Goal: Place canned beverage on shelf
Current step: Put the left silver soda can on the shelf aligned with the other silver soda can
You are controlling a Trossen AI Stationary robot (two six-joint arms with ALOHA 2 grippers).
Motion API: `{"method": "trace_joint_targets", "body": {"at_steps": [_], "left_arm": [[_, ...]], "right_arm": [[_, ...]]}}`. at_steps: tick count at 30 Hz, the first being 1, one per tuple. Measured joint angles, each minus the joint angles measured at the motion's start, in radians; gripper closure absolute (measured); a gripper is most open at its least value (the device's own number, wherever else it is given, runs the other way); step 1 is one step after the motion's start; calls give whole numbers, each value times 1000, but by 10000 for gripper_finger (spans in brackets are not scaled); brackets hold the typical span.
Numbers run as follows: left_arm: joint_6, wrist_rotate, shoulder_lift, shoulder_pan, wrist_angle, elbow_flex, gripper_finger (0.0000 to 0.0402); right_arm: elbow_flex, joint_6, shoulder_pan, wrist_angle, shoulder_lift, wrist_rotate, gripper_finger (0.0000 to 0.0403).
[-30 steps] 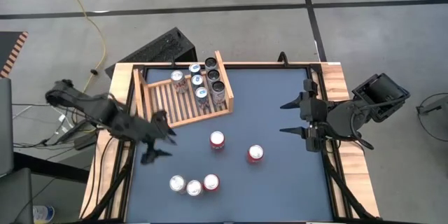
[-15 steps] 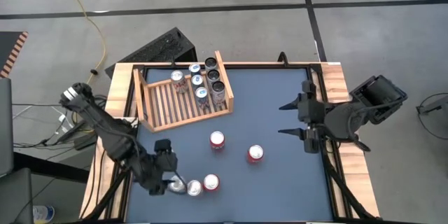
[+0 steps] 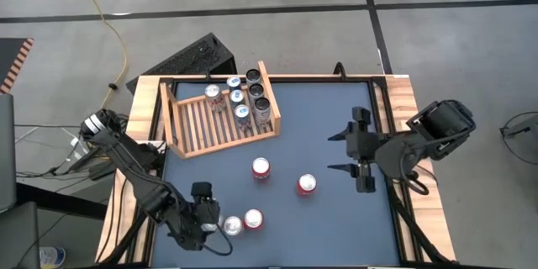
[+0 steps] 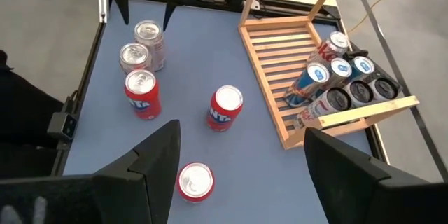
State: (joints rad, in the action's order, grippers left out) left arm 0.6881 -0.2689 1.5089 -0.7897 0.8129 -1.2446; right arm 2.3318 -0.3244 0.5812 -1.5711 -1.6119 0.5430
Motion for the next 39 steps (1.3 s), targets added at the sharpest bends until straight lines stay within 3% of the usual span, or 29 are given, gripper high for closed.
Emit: {"method": "trace_joint_targets", "body": {"at_steps": [19, 32, 39], "left_arm": [[1, -96, -2, -51, -57, 88, 58], [-13, -102, -2, -50, -192, 167, 59], [-33, -58, -2, -33, -240, 203, 90]], "right_arm": [[0, -1, 1, 0, -19, -20, 127], [0, -1, 1, 0, -19, -20, 127], [0, -24, 0, 0, -19, -20, 127]]}}
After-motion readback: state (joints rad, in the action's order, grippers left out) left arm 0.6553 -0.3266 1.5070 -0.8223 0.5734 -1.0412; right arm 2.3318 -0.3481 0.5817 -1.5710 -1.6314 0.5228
